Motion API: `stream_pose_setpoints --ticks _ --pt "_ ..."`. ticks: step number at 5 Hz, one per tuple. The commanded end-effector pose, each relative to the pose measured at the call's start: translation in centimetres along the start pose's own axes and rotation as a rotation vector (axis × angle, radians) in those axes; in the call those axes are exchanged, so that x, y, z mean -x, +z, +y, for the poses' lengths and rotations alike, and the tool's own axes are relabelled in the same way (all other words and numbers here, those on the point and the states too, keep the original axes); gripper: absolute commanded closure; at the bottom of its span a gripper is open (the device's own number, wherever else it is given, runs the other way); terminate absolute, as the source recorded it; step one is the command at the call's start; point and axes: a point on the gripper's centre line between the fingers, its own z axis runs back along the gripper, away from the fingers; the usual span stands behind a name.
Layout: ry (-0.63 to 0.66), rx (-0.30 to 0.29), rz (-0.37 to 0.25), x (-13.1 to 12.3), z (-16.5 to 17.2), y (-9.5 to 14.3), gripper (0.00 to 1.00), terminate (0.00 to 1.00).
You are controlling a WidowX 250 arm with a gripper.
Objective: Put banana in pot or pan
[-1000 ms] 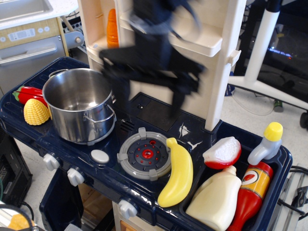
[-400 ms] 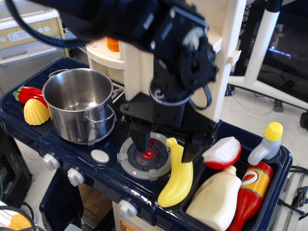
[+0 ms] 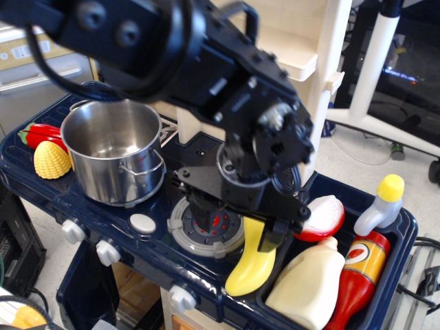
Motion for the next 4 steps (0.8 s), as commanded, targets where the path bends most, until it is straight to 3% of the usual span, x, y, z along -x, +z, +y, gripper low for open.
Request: stream_pose_setpoints --ticks 1,3,4 --pt "0.012 0.024 -0.042 -0.2 -0.6 -1.5 0.00 0.00" --pt "0.006 0.046 -0.068 -0.2 -0.4 -3.1 0.00 0.00" --pt "0.040 0.051 -0.046 -0.4 -0.4 -2.9 1.00 0.00"
